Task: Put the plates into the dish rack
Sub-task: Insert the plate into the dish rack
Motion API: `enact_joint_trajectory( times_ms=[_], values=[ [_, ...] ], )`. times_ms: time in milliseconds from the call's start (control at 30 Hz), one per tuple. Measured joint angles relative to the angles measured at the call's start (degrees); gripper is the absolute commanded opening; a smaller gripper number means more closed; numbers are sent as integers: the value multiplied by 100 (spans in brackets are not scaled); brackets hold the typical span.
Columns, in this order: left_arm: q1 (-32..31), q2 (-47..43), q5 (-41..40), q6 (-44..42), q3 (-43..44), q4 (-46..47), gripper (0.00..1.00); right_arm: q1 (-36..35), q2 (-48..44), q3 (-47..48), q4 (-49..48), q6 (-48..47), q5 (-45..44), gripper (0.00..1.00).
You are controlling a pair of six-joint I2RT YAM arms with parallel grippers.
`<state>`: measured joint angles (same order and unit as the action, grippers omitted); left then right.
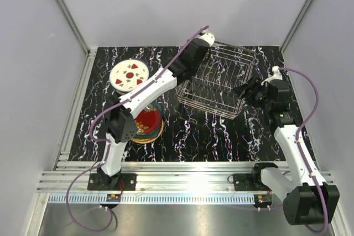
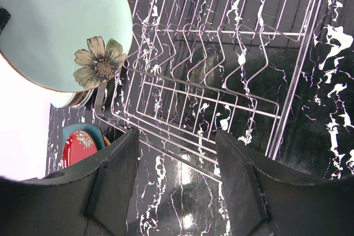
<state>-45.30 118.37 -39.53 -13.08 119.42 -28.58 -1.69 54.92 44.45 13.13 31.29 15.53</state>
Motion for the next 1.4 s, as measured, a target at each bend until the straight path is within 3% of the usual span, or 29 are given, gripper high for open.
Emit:
enact_joint_trajectory(
  times_ms=[767, 1400],
  values=[
    [-188, 55, -400, 140, -131, 42, 0, 0, 17, 0, 0, 0, 0, 65],
    [-166, 330, -367, 612, -376, -192, 10, 0, 79, 0, 0, 0, 0, 66]
  ],
)
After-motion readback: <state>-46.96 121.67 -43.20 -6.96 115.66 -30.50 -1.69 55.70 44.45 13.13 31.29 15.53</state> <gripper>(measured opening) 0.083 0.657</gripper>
